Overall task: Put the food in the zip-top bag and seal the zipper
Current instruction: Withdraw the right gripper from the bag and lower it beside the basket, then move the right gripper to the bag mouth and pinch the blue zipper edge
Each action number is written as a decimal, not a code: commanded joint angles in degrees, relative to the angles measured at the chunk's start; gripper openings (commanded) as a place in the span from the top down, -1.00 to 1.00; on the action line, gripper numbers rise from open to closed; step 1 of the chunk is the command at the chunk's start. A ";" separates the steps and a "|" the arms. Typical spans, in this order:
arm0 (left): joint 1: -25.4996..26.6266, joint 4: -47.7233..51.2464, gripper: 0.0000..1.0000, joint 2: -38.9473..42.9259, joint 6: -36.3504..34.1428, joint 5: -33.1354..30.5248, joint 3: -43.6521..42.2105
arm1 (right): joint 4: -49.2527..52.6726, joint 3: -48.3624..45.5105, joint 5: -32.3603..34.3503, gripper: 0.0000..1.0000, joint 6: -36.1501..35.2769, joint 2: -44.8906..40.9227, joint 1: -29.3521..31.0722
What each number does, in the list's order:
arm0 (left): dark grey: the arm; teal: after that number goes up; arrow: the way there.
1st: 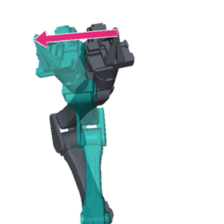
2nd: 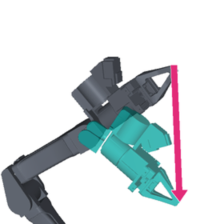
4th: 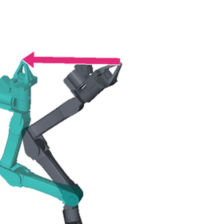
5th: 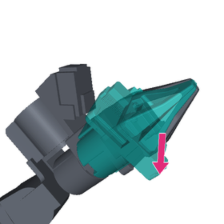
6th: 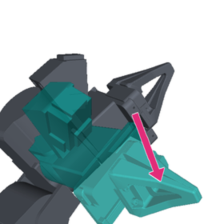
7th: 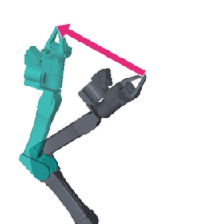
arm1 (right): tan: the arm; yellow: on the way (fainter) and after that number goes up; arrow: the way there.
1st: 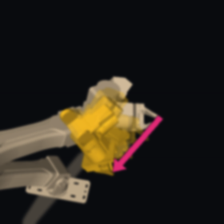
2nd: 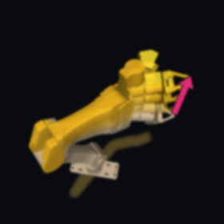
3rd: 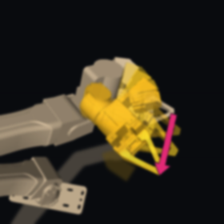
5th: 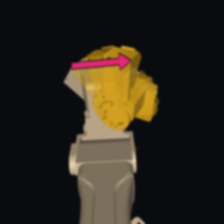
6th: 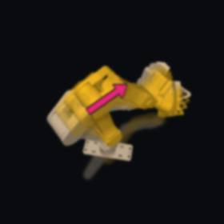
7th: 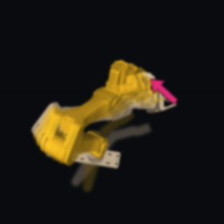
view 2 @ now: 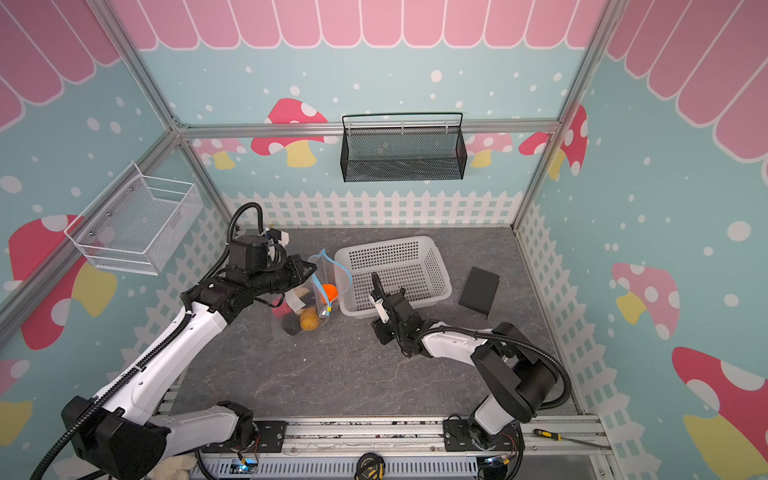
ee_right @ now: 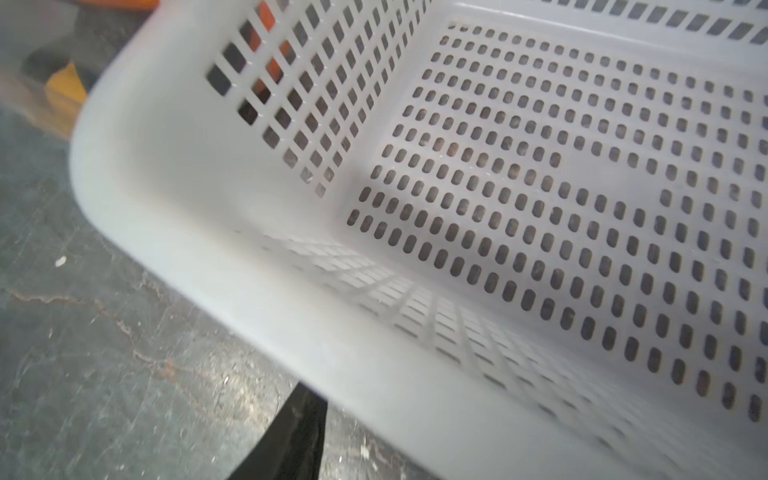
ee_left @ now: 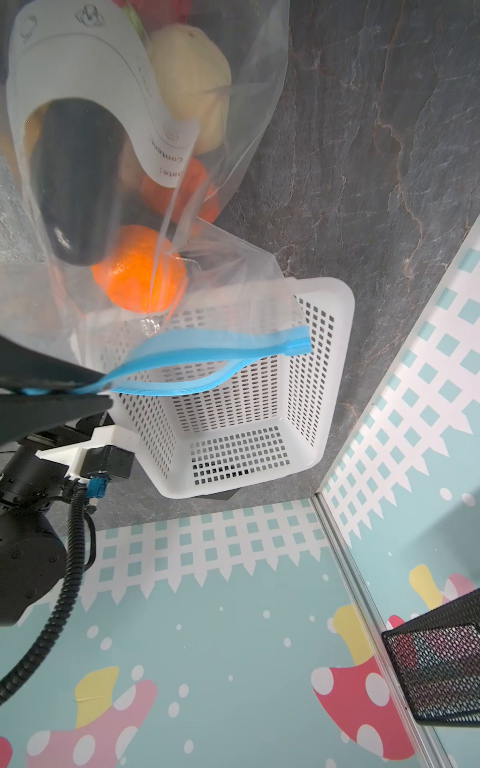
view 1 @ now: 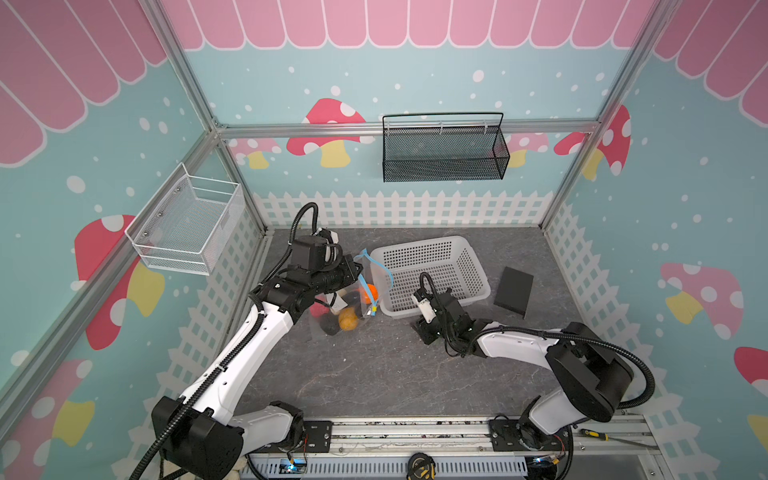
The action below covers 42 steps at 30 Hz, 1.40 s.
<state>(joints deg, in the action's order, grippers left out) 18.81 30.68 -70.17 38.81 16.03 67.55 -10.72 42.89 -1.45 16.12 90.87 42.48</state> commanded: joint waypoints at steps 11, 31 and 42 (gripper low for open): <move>-0.25 -0.09 1.00 1.62 -0.03 -1.09 0.80 | -3.32 9.65 1.01 0.18 -4.56 8.75 -3.31; -0.27 -0.04 1.00 2.67 0.57 -1.32 -0.68 | -3.10 18.71 -0.68 0.13 -8.27 16.25 -11.68; -0.26 0.25 1.00 2.14 0.75 -0.51 -0.19 | 19.25 24.78 -9.86 -0.05 6.56 9.14 -12.92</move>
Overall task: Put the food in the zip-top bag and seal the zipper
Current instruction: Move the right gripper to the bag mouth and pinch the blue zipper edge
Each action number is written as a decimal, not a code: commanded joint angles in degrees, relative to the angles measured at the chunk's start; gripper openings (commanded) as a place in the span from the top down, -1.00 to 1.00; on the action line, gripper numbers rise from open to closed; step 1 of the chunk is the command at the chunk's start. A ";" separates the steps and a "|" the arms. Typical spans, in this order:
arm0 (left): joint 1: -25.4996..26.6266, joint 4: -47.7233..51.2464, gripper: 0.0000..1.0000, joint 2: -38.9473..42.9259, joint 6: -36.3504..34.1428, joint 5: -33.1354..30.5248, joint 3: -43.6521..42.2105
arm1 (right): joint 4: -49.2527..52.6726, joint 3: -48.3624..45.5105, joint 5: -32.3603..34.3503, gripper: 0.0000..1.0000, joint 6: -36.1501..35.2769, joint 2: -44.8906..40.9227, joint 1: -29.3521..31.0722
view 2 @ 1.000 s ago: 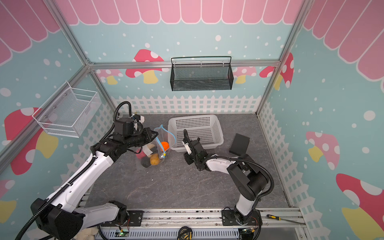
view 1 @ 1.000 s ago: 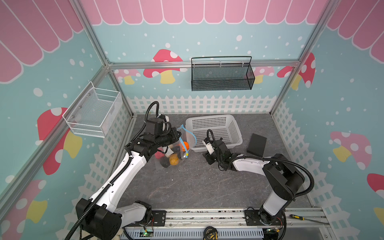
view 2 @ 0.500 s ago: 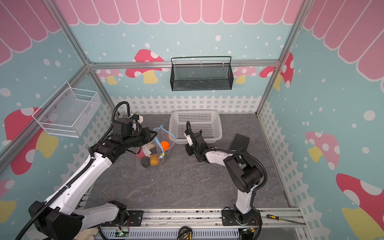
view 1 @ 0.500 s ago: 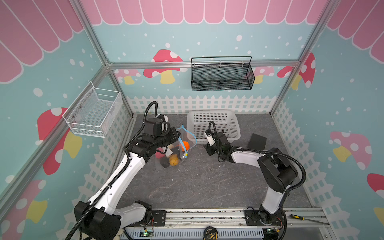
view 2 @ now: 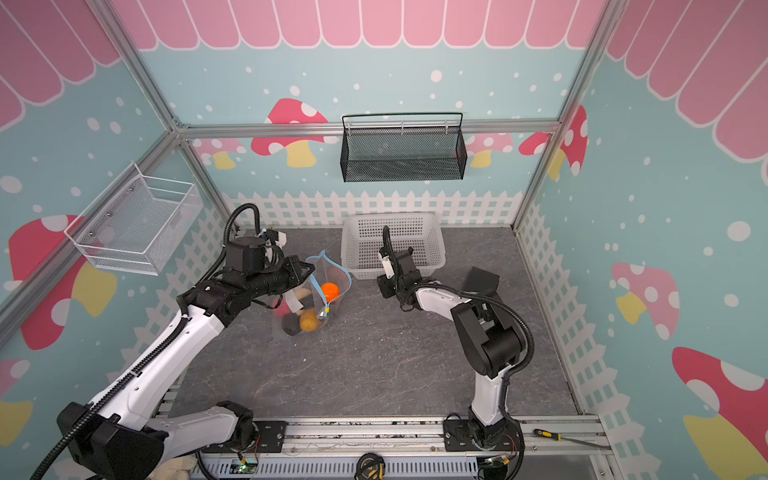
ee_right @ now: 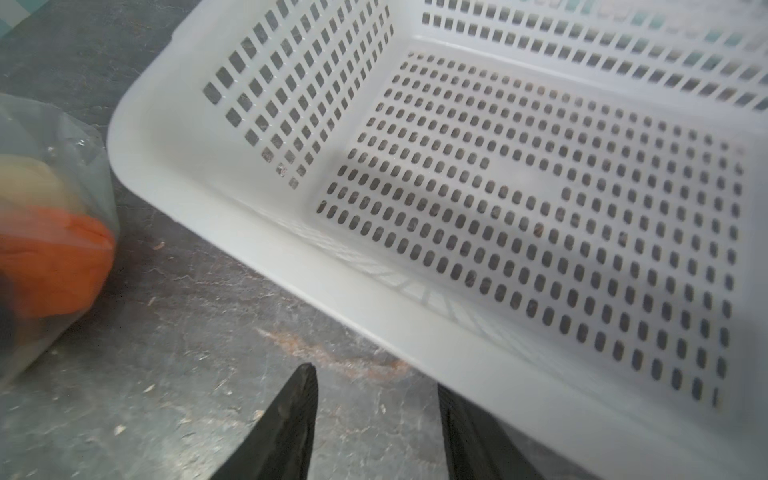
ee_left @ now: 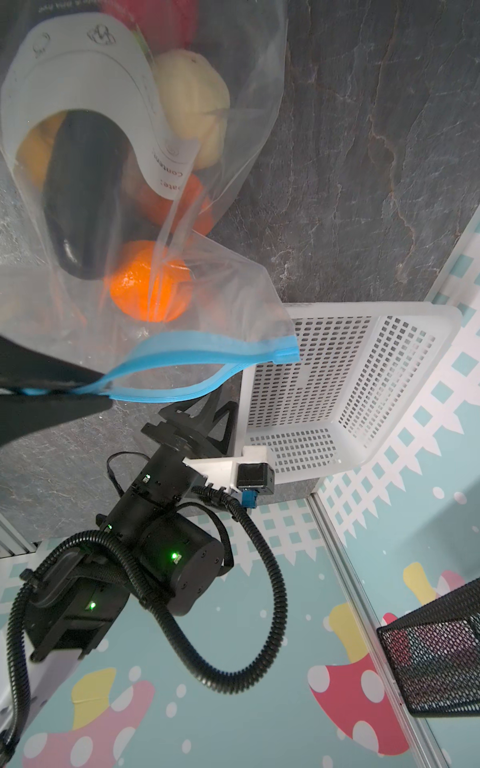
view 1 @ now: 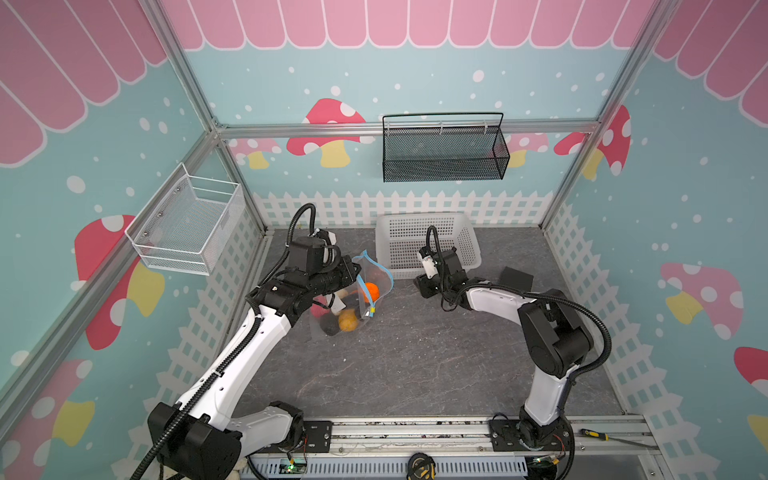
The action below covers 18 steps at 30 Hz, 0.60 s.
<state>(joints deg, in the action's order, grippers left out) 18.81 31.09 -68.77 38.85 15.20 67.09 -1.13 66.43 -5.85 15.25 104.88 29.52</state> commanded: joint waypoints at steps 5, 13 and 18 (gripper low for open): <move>-0.18 0.11 1.00 0.41 0.79 0.44 0.58 | 10.47 0.10 -18.04 -0.09 22.00 -10.50 -0.95; 0.31 0.12 1.00 -0.05 0.69 0.28 0.87 | 10.36 5.33 -33.31 -0.09 32.58 -8.08 -1.04; 0.96 -0.32 1.00 -0.65 0.78 0.17 1.00 | 5.84 5.19 -37.75 -0.12 38.26 -7.94 -0.81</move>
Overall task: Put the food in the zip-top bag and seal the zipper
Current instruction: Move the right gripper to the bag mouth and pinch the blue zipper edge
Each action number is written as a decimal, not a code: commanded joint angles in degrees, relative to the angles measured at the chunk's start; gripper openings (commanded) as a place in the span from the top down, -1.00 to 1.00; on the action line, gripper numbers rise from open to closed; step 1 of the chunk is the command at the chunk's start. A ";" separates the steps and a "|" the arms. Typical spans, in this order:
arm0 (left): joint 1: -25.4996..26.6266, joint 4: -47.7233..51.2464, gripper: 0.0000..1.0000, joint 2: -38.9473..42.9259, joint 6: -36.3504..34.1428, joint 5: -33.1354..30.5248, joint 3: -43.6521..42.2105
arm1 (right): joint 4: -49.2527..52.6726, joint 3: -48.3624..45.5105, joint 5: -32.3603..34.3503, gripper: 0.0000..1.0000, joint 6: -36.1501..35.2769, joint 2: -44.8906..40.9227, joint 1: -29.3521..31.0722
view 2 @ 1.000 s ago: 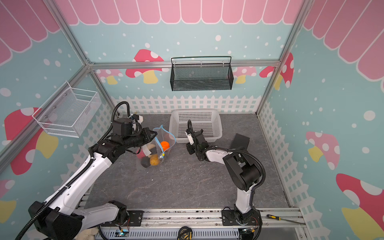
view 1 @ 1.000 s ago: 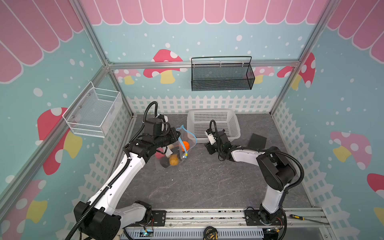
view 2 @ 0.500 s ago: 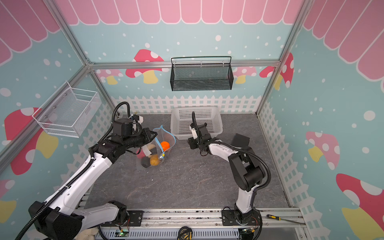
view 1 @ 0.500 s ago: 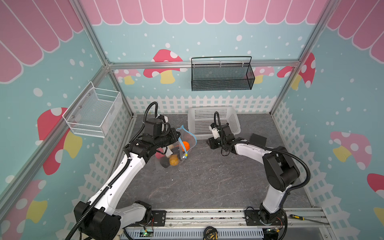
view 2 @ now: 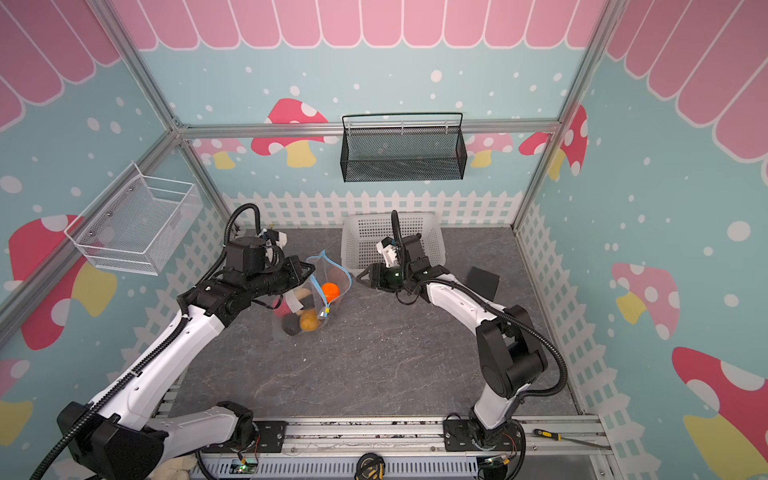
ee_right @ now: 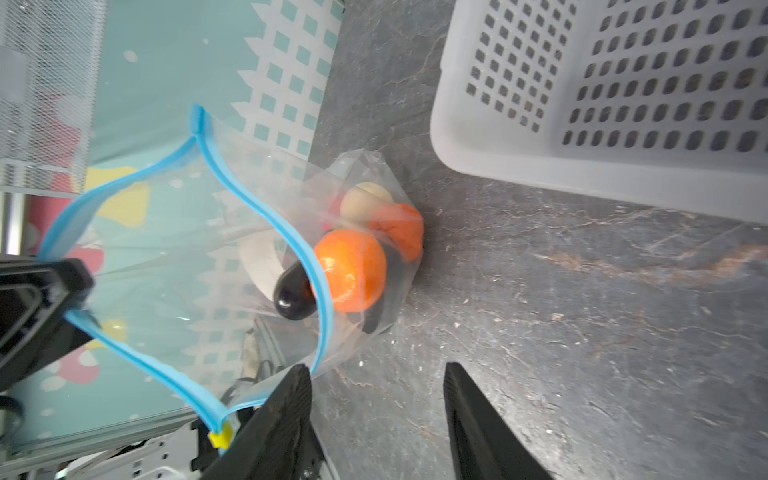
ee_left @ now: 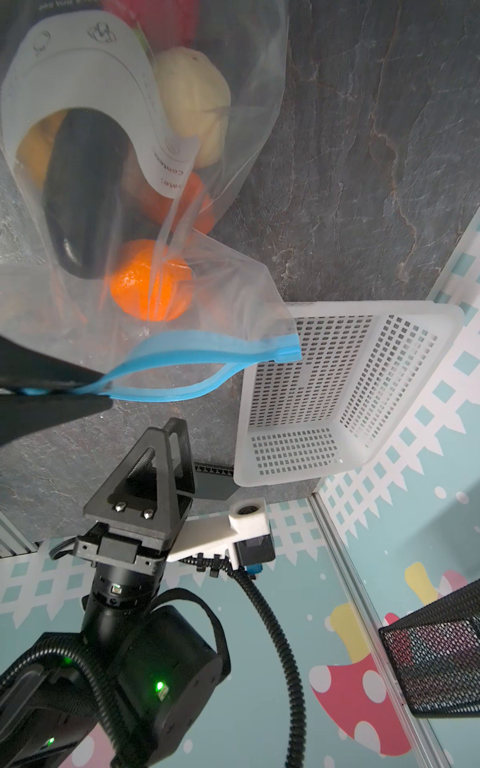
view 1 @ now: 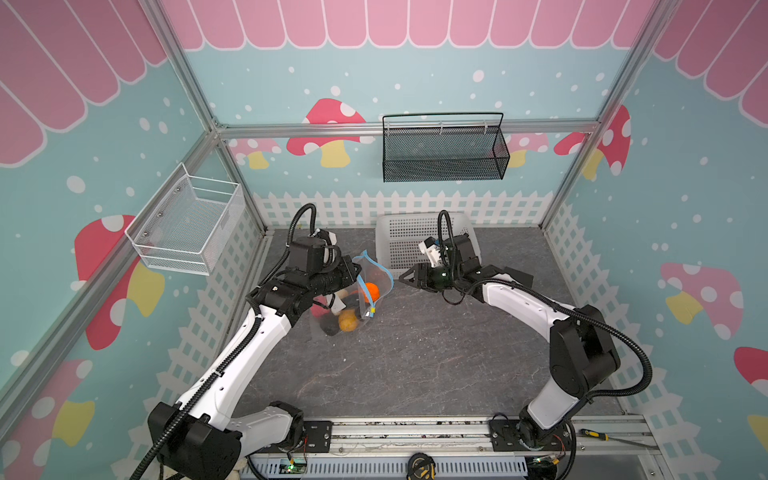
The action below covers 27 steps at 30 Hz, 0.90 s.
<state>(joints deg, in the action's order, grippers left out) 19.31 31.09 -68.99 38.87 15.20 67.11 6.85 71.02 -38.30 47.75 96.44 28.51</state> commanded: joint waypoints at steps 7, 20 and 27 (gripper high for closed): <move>0.97 -0.41 1.00 -0.88 0.72 -0.01 1.36 | -9.14 -0.81 -9.76 -0.08 12.26 3.32 0.75; 1.21 -0.39 1.00 -1.06 0.76 -0.33 1.52 | -10.50 -0.16 -9.73 0.37 11.64 7.60 1.18; 1.18 -0.43 1.00 -0.96 0.77 -0.35 1.62 | -11.50 -0.11 -10.19 0.58 11.92 8.24 1.30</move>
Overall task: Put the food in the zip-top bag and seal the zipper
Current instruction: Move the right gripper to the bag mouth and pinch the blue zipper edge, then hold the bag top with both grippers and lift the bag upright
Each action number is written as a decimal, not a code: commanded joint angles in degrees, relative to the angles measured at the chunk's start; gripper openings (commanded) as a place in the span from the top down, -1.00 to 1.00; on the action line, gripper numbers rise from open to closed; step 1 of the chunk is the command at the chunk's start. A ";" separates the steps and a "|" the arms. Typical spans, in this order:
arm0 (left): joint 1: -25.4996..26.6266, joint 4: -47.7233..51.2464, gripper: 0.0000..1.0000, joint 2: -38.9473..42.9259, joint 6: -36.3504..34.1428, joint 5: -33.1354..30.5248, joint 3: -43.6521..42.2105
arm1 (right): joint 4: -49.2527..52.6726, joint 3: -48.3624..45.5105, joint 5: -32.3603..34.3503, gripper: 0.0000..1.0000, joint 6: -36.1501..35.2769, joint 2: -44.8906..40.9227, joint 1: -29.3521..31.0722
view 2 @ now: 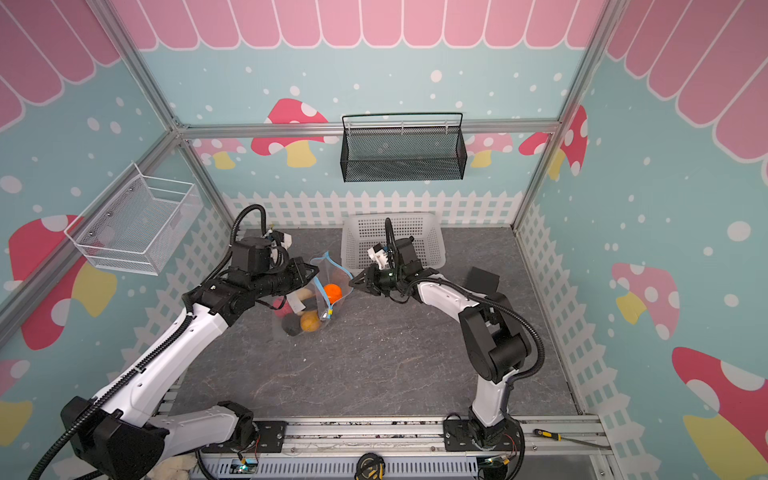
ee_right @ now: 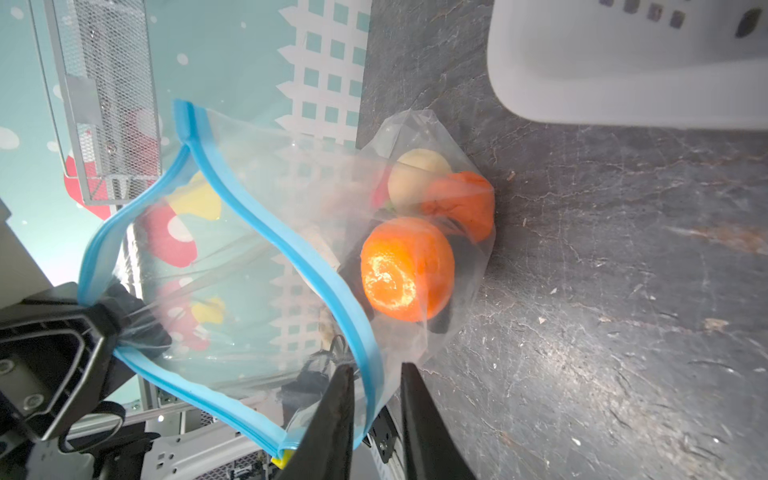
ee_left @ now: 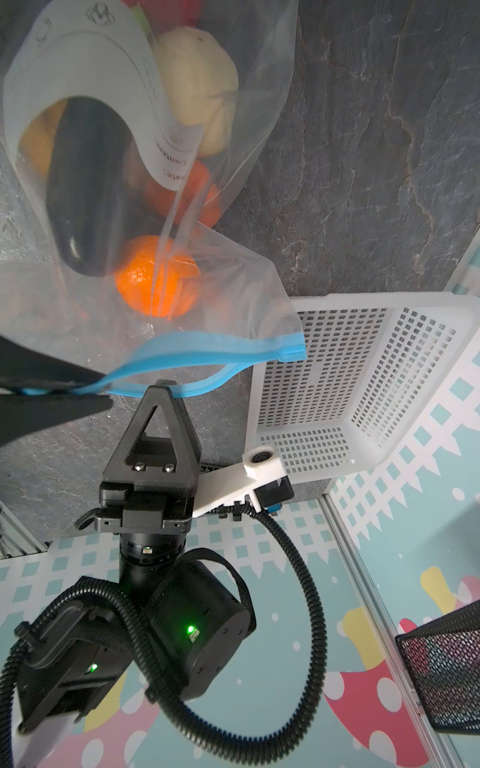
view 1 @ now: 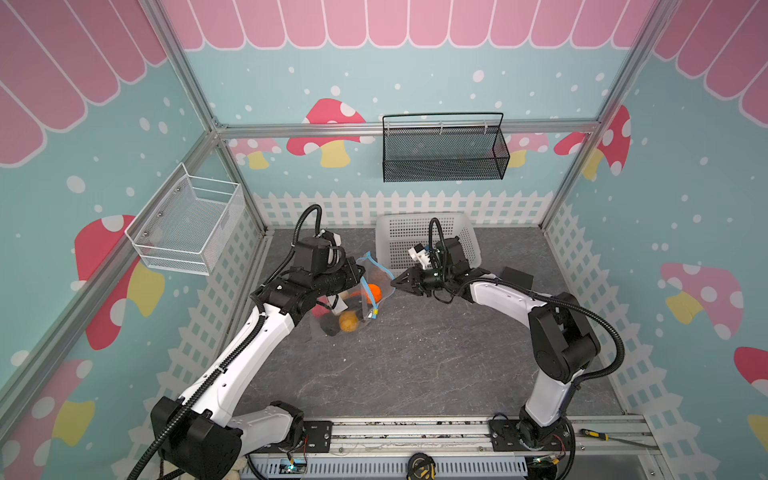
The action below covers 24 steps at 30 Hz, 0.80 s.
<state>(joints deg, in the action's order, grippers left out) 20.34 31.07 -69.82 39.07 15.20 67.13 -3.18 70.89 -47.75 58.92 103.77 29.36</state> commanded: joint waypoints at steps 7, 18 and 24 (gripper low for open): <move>0.14 -0.26 1.00 0.30 0.48 -0.59 1.51 | -2.09 0.52 -0.77 0.85 1.02 0.44 0.88; 0.15 0.69 1.00 2.03 0.57 -1.21 2.25 | -8.40 0.85 -1.76 1.00 4.37 -2.69 2.90; 0.20 1.64 1.00 4.21 0.79 -2.37 2.57 | -7.35 2.27 -0.28 1.00 3.66 -5.73 3.52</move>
<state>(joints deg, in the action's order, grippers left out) 20.34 32.05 -67.90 39.22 14.09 67.57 -9.39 70.94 -48.51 62.04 101.65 32.47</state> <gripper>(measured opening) 0.047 0.052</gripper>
